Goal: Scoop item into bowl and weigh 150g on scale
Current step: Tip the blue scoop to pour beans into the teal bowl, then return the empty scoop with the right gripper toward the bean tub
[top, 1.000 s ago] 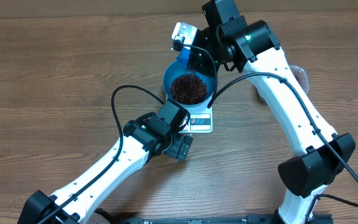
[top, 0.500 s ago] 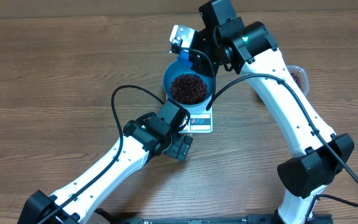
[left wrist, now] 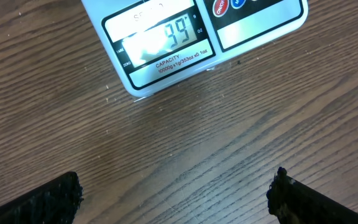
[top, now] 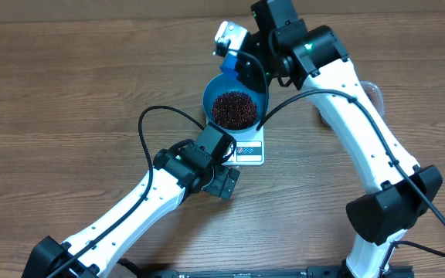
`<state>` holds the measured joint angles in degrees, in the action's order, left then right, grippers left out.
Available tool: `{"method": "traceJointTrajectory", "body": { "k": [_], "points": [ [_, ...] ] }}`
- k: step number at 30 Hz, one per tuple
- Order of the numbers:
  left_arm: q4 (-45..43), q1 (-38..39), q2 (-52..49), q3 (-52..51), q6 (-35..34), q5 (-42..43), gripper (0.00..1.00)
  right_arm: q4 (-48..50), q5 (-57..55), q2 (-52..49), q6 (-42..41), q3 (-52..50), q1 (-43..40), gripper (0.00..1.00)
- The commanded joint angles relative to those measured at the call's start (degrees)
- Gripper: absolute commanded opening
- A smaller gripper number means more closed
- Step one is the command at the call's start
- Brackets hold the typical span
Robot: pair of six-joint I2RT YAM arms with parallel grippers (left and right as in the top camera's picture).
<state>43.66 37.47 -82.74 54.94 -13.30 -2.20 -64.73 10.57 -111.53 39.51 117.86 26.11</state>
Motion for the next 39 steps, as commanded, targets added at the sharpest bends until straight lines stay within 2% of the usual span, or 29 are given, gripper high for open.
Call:
{"method": "traceJointTrajectory", "body": {
  "k": [1,10,24,31,39],
  "points": [
    [-0.22,0.04,-0.09,-0.04,0.68,-0.31,1.00,0.68,5.25,2.19,-9.64,1.88,-3.41,0.04],
    [-0.22,0.04,-0.09,-0.04,0.68,-0.31,1.00,-0.44,6.67,2.19,-20.06,1.88,-12.85,0.04],
    [-0.22,0.04,-0.09,-0.04,0.68,-0.33,1.00,-9.44,6.21,2.10,-20.04,1.73,-30.38,0.04],
    [-0.22,0.04,-0.09,-0.04,0.68,-0.33,1.00,-9.57,6.03,1.29,-20.02,1.73,-34.07,0.04],
    [-0.22,0.04,-0.09,-0.04,0.68,-0.33,1.00,-9.09,6.03,0.70,-20.00,1.73,-34.53,0.04]
  ]
}}
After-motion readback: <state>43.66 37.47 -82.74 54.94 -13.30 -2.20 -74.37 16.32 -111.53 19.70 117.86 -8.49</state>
